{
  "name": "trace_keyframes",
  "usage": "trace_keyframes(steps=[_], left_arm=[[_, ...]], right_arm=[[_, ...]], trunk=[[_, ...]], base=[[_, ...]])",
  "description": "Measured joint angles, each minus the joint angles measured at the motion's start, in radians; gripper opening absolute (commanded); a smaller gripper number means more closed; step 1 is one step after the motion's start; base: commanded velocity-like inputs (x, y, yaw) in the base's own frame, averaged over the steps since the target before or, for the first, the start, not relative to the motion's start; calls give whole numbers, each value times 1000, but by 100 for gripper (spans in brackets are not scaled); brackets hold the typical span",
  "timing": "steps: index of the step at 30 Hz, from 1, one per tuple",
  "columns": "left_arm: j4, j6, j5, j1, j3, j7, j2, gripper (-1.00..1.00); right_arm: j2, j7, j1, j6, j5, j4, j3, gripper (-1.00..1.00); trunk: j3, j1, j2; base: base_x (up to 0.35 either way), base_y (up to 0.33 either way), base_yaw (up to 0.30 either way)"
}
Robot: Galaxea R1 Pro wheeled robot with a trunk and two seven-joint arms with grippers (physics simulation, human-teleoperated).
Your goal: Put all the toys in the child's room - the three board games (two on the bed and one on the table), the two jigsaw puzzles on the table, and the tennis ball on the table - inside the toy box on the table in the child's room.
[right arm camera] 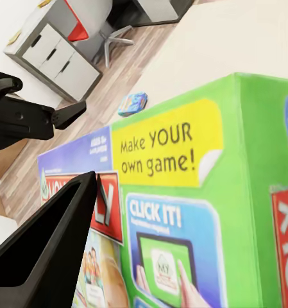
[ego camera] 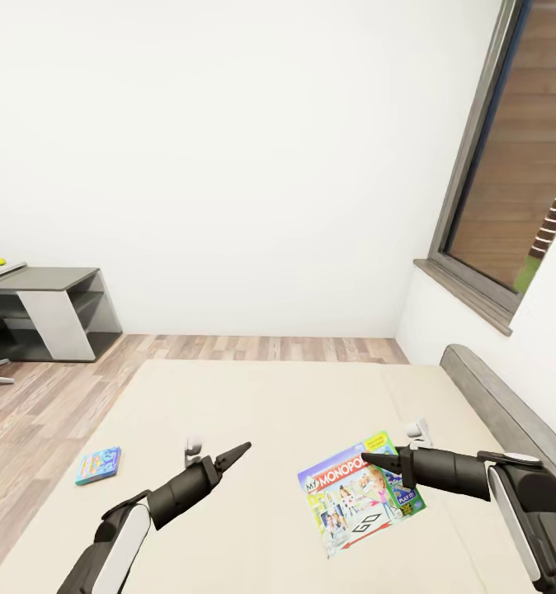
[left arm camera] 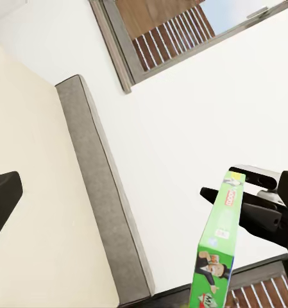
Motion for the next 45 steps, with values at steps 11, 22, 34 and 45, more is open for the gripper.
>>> trace_keyframes(steps=[11, 22, 34, 45], left_arm=[[0, 0, -1, 0, 0, -1, 1, 100], [-1, 0, -1, 1, 0, -2, 1, 100], [-1, 0, -2, 1, 0, -2, 1, 100], [-1, 0, -5, 1, 0, -1, 1, 100]], right_arm=[[0, 1, 0, -1, 0, 0, 0, -100], [0, 1, 0, -1, 0, 0, 0, -100], [0, 2, 0, -1, 0, 0, 0, -100], [0, 0, 0, 1, -1, 0, 1, -100]], trunk=[[0, 0, 0], [0, 0, 0], [0, 0, 0], [0, 0, 0]], base=[[0, 265, 0], [0, 265, 0], [1, 263, 0], [5, 93, 0]])
